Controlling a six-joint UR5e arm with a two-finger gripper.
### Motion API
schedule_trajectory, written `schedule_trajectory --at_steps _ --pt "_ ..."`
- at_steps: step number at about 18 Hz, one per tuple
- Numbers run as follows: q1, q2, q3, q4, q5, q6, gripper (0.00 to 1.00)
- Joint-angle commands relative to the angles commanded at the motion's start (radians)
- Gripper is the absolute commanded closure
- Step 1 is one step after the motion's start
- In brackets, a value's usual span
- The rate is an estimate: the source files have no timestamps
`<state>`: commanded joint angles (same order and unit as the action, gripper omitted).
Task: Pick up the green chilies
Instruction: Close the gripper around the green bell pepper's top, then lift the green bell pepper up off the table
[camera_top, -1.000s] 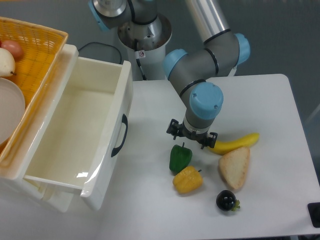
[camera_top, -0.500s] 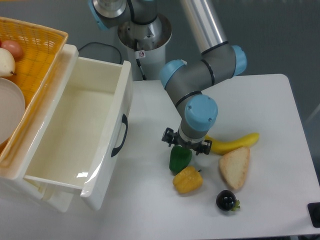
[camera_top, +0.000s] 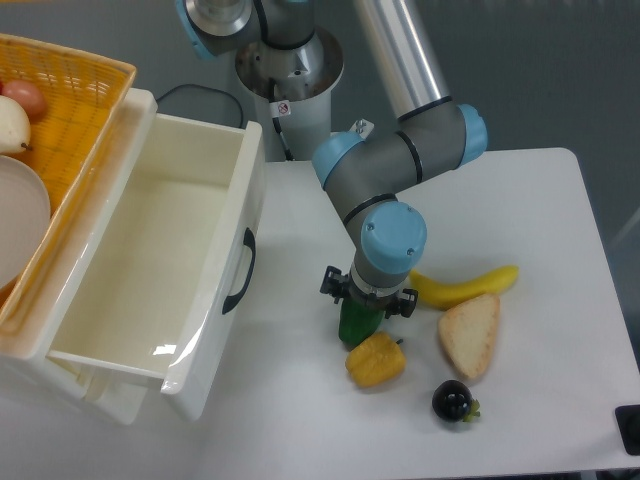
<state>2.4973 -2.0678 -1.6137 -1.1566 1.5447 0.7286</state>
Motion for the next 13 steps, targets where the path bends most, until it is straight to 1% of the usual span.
schedule_trajectory --at_steps 3,4,6,9,11,13 --pt "-0.002 -0.003 0.000 0.002 0.011 0.000 0.39" --pt "-0.002 -0.002 0.000 0.002 0.009 0.000 0.44" --pt "-0.002 0.001 0.000 0.000 0.009 0.000 0.59" --pt "0.000 0.011 0.002 0.000 0.009 0.011 0.74" --pt "0.003 0.018 0.009 -0.002 0.011 0.014 0.79" --pt "0.009 0.037 0.015 -0.005 0.009 0.020 0.80"
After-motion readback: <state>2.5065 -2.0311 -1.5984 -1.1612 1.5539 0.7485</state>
